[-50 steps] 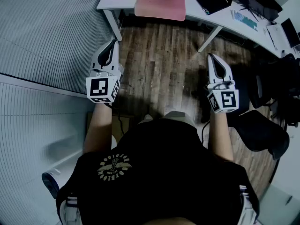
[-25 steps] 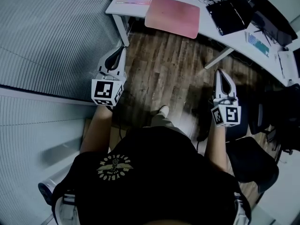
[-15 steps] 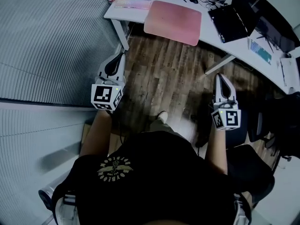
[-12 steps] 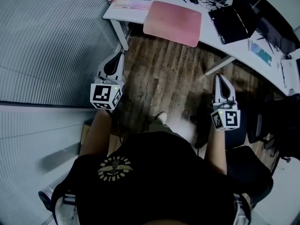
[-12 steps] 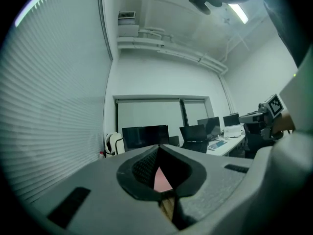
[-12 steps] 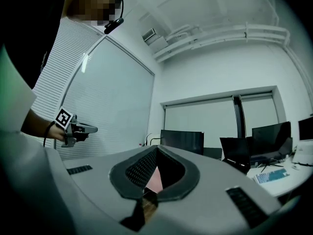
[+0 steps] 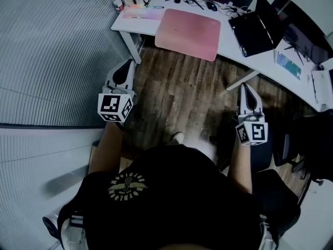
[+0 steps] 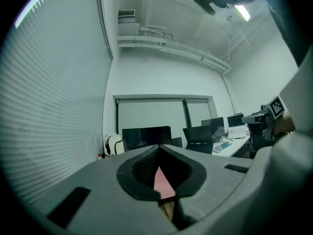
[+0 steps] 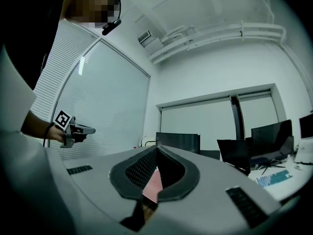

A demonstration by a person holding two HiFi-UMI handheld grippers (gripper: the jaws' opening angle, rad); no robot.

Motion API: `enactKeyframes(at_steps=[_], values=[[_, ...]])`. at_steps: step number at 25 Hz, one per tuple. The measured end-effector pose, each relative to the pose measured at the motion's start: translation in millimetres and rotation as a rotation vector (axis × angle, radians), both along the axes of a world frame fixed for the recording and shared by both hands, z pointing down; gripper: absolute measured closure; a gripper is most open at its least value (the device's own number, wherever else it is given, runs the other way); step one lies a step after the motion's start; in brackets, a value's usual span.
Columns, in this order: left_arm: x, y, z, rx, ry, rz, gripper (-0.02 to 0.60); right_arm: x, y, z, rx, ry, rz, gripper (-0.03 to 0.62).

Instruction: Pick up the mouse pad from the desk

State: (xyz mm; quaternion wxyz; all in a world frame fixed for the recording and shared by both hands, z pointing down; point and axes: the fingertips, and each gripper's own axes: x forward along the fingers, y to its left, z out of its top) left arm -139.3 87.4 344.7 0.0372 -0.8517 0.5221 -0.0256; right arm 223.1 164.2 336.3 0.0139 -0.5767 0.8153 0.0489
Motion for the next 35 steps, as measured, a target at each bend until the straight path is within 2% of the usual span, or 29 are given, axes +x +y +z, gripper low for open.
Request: enactKeyframes(at_steps=[9,16,22,27,35], values=[[18,-19,-15,0.04,0.005,-0.034,0.575,32,-26,-7,0.024,-0.017,-0.015,0.599],[9,-24,-13,0.022,-0.005,-0.077,0.575,46,-44,-6,0.014,-0.028,-0.008,0.599],[5,-39,-11,0.036,0.034,-0.067,0.575,38,-58,0,0.012,-0.02,-0.007,0.599],[15,-64,-14,0.058,0.005,-0.013,0.575,25,-74,11,-0.011,-0.025,-0.003,0.599],[-2,-98,-10,0.06,0.03,-0.009,0.575,0,-111,10,-0.005,-0.01,-0.016,0.599]])
